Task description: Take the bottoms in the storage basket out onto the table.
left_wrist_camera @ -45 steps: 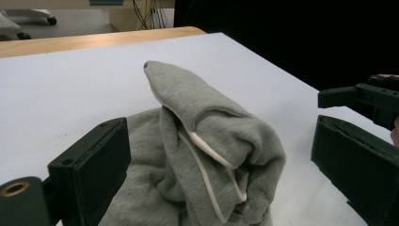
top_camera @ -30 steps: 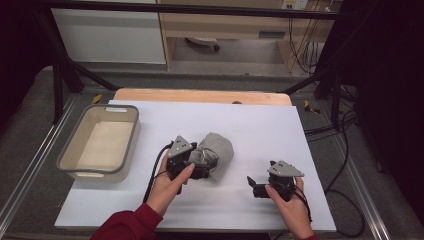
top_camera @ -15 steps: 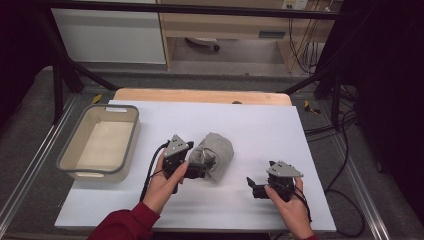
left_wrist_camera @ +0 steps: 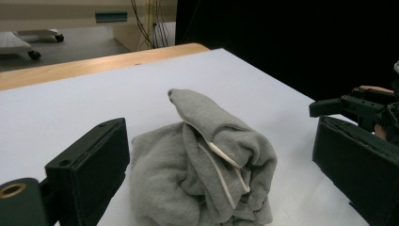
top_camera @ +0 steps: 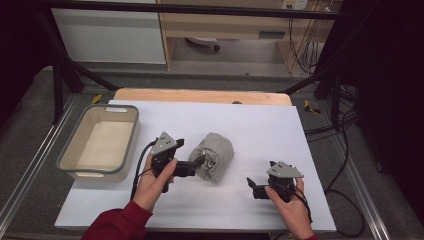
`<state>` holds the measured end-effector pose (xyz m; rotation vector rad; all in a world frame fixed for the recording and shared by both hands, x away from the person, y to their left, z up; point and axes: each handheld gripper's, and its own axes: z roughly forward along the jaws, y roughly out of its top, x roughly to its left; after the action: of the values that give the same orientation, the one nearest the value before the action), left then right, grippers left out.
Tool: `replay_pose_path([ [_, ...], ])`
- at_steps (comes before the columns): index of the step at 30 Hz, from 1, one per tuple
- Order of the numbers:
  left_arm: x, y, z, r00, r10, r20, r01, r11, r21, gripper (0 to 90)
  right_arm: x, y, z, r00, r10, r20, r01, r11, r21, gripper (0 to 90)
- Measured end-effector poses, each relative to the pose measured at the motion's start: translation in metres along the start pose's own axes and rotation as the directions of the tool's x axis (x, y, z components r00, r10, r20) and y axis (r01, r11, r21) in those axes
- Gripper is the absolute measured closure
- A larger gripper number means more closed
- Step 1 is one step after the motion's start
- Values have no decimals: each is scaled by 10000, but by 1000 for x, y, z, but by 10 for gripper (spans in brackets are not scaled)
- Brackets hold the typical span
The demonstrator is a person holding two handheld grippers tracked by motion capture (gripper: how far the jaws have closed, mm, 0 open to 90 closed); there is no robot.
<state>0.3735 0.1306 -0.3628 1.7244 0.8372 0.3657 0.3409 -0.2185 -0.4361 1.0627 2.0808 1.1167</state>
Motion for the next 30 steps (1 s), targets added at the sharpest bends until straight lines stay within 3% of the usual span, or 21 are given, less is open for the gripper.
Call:
replay_pose_path([
  [12, 17, 5, -24, 9984, -265, -508, 245, 9989, -404, 38, 0, 0, 0, 10000, -18, -5, 18, 10000, 13, 22],
  [24, 28, 7, -46, 9953, -204, -951, 148, 9981, -596, 38, 0, 0, -1, 10000, -37, 32, 37, 10000, -10, 22],
  [30, 33, 6, -55, 9948, -542, -865, 485, 9966, -668, 38, 0, 0, -1, 10000, -18, 39, 18, 10000, -11, 22],
])
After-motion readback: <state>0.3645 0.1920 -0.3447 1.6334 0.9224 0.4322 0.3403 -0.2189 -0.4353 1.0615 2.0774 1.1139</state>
